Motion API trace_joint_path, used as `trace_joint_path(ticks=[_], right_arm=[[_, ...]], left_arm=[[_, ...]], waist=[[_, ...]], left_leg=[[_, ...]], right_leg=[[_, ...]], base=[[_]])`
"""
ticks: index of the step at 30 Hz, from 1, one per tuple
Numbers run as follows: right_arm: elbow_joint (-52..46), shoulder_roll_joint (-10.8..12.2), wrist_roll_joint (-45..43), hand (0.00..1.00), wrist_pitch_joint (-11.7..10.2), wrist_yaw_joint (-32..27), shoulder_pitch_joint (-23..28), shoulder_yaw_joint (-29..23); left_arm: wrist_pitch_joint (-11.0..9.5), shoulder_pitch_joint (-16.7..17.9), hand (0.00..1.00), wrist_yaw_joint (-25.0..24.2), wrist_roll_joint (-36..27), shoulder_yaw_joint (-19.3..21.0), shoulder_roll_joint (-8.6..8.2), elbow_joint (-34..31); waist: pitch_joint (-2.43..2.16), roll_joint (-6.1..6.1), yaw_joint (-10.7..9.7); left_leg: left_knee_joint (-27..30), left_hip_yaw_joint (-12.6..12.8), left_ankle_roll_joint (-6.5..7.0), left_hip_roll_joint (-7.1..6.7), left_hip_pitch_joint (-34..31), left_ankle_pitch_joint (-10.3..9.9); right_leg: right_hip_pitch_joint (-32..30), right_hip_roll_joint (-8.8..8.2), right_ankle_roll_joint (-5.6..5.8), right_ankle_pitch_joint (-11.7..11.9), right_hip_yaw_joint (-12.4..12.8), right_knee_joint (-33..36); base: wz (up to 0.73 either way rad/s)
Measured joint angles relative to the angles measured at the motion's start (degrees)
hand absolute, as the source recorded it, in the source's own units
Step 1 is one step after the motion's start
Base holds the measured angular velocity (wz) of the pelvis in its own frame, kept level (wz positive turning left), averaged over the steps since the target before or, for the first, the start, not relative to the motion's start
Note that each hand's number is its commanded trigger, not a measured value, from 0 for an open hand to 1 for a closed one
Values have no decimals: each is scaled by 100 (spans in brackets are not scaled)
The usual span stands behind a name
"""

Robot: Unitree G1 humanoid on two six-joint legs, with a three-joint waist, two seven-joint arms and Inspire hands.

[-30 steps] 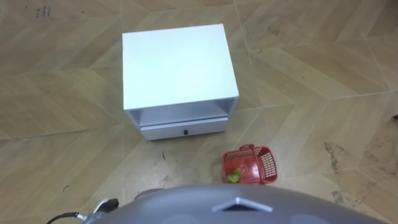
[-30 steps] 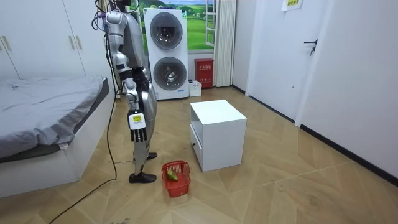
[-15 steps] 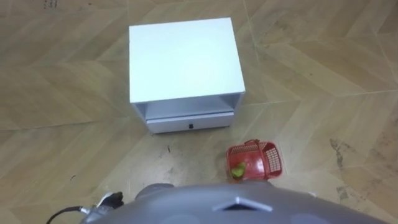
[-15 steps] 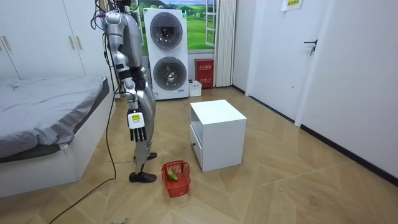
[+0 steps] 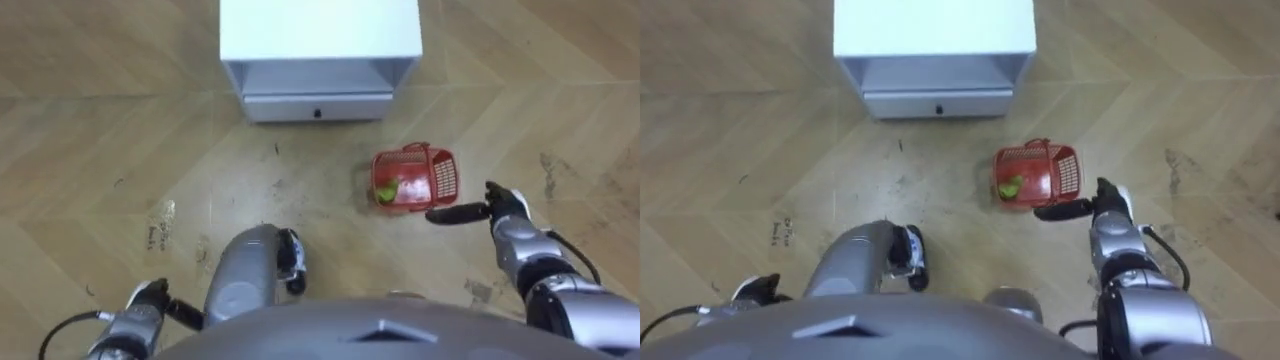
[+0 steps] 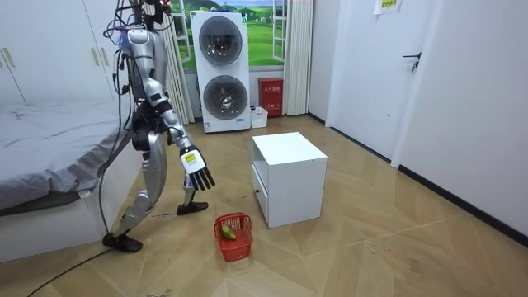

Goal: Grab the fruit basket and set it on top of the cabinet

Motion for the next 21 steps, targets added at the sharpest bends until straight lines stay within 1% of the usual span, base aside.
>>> trace_joint_path(ticks=[1, 2, 3, 4, 5, 6, 7, 8, 9, 10, 11, 12, 13, 14, 15, 16, 17, 18, 19, 20, 21], right_arm=[[-104, -11, 147, 0, 1, -88, -24, -10], [-132, -40, 283, 0, -7, -181, -27, -50], [-153, -56, 363, 0, -2, -239, -28, -88], [-261, -83, 402, 0, -6, -373, -28, -182], [-389, -121, 395, 0, -57, -482, -28, -233], [-432, -148, 394, 0, -106, -529, -28, -232], [-539, -183, 404, 0, -203, -617, -29, -235], [-620, -193, 404, 0, -312, -690, -82, -240], [-637, -195, 414, 0, -357, -701, -120, -244], [-647, -196, 448, 0, -414, -717, -190, -264], [-649, -197, 462, 0, -485, -730, -195, -275], [-650, -195, 467, 0, -497, -730, -194, -274], [-668, -194, 461, 0, -497, -721, -192, -275], [-728, -195, 452, 0, -496, -686, -192, -289], [-779, -195, 453, 0, -496, -654, -192, -289], [-859, -200, 452, 0, -513, -595, -194, -289], [-861, -218, 460, 0, -533, -562, -190, -289], [-862, -223, 460, 0, -533, -539, -186, -287], [-868, -230, 472, 0, -534, -523, -186, -280], [-868, -233, 533, 0, -533, -499, -182, -276], [-868, -234, 558, 0, -533, -485, -182, -276]], left_arm=[[-79, -67, 0, 42, -128, -68, 0, 61], [-111, -175, 0, 107, -217, -138, 3, 220], [-107, -223, 0, 129, -307, -159, 4, 287], [-114, -262, 0, 196, -428, -240, 17, 396], [-120, -240, 0, 258, -530, -331, 21, 404], [-132, -224, 0, 282, -567, -389, 34, 400], [-193, -219, 0, 357, -683, -533, 75, 404], [-266, -199, 0, 451, -785, -693, 145, 408], [-293, -206, 0, 505, -850, -733, 168, 412], [-351, -265, 0, 611, -865, -760, 200, 464], [-388, -322, 0, 713, -916, -803, 242, 544], [-416, -336, 0, 762, -961, -810, 265, 592], [-469, -348, 0, 866, -986, -862, 297, 642], [-524, -330, 0, 944, -1030, -896, 315, 669], [-554, -331, 0, 985, -1094, -895, 319, 699], [-580, -315, 0, 1028, -1207, -899, 327, 736], [-582, -284, 0, 1063, -1286, -909, 327, 742], [-585, -250, 0, 1085, -1291, -921, 326, 742], [-596, -175, 0, 1093, -1289, -1006, 325, 746], [-601, -104, 0, 1090, -1291, -1086, 321, 747], [-603, -76, 0, 1089, -1290, -1138, 321, 749]], waist=[[37, -22, 75], [59, -46, 91], [65, -52, 95], [73, -56, 91], [91, -35, 72], [95, -35, 53], [100, -44, 18], [127, -61, -57], [136, -62, -79], [150, -63, -108], [157, -70, -119], [165, -83, -133], [176, -103, -202], [177, -116, -281], [174, -138, -308], [172, -163, -391], [177, -187, -474], [174, -206, -504], [190, -244, -521], [181, -281, -527], [174, -299, -533]], left_leg=[[278, -64, -26, 2, -248, -119], [689, -132, 0, 4, -509, -266], [917, -147, 22, 6, -636, -349], [1454, -150, 91, -1, -901, -570], [1937, -134, 168, -27, -1087, -804], [2161, -132, 198, -88, -1171, -909], [2608, -95, 281, -172, -1347, -1117], [3061, -42, 380, -268, -1546, -1306], [3271, -7, 431, -293, -1641, -1400], [3677, 59, 519, -325, -1813, -1580], [4040, 79, 558, -422, -1994, -1717], [4218, 98, 591, -467, -2058, -1784], [4523, 131, 660, -549, -2193, -1894], [4776, 165, 702, -631, -2324, -1974], [4892, 195, 709, -634, -2385, -2011], [5078, 237, 758, -662, -2488, -2065], [5244, 242, 756, -694, -2556, -2077], [5319, 246, 743, -699, -2583, -2091], [5437, 242, 698, -692, -2606, -2126], [5521, 225, 642, -690, -2635, -2149], [5542, 219, 627, -690, -2653, -2152]], right_leg=[[-300, -71, 4, -300, 25, 537], [-613, -179, -3, -551, 31, 1250], [-765, -242, 13, -642, 43, 1638], [-1108, -430, -4, -763, 60, 2546], [-1358, -604, -14, -789, 115, 3347], [-1465, -694, -14, -789, 173, 3713], [-1680, -818, -14, -790, 336, 4420], [-1886, -923, -14, -790, 540, 5084], [-1979, -953, -15, -790, 646, 5375], [-2120, -1004, -16, -790, 784, 5921], [-2214, -1050, -16, -789, 924, 6396], [-2242, -1083, -16, -789, 983, 6615], [-2261, -1147, -16, -789, 1046, 7006], [-2280, -1229, -15, -789, 1082, 7333], [-2303, -1253, -13, -790, 1130, 7500], [-2311, -1313, -12, -791, 1167, 7757], [-2315, -1343, -12, -791, 1177, 7968], [-2309, -1368, -12, -791, 1171, 8064], [-2302, -1391, -11, -794, 1184, 8218], [-2315, -1395, -15, -800, 1198, 8333], [-2323, -1395, -17, -810, 1198, 8376]], base=[[-4], [0], [14], [19], [23], [33], [44], [44], [37], [35], [39], [52], [56], [50], [40], [35], [36], [24], [6], [0], [4]])
